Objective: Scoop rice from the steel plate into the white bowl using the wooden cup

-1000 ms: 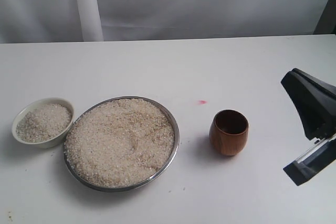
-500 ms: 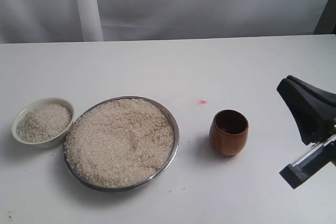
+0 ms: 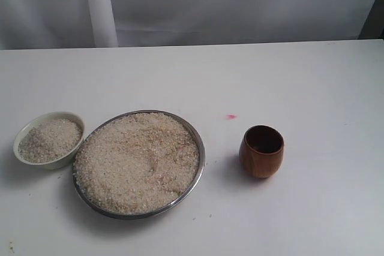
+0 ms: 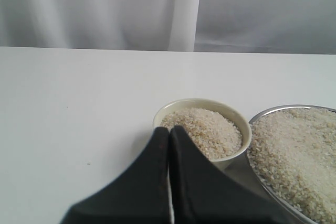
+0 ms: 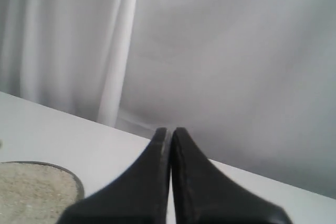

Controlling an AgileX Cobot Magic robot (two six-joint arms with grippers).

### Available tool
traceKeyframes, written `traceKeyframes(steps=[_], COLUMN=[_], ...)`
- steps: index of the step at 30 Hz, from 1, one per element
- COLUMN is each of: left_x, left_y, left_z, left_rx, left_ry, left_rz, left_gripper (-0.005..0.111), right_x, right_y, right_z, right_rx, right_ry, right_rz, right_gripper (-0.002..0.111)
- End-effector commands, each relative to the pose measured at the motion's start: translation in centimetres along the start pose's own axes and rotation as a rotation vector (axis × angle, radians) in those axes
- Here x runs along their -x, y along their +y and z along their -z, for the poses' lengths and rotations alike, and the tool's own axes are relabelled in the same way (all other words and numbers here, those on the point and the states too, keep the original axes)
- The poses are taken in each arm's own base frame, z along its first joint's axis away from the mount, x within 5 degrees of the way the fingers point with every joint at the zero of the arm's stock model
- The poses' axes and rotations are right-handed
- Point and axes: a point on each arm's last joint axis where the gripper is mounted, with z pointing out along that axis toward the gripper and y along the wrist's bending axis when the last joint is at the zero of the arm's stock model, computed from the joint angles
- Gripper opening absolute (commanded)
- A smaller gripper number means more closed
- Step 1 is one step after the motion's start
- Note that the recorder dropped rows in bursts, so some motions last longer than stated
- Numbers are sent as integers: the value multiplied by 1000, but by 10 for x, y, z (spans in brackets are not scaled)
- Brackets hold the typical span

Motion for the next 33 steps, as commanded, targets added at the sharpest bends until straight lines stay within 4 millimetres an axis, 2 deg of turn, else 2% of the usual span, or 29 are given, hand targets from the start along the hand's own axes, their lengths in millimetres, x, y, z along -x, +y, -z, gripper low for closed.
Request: traceKeyframes(steps=[1,10,15,16,25,33], left_x=[3,3,3,3,3,3], left_y=[0,0,0,0,0,0], left_z=[1,1,1,1,1,1], left_rx=[-6,-6,-6,-6,-6,-6], left_ry=[-19,-19,-19,-19,-19,-19], left_rz=[6,6,6,6,6,6], left_gripper=[0,0,0,0,0,0], right_x=[-3,-15,-21,-24,-25,-40], right_y=[-5,-6,-5,-5,-5,-6], right_z=[13,28,31,31,31,34], right_rx=[-80,-120,-122,-125,-125,-138], right_ry=[17,80,62,100,105,280], right_rz=[66,83,84,79,78,63], right_gripper=[0,0,0,0,0,0])
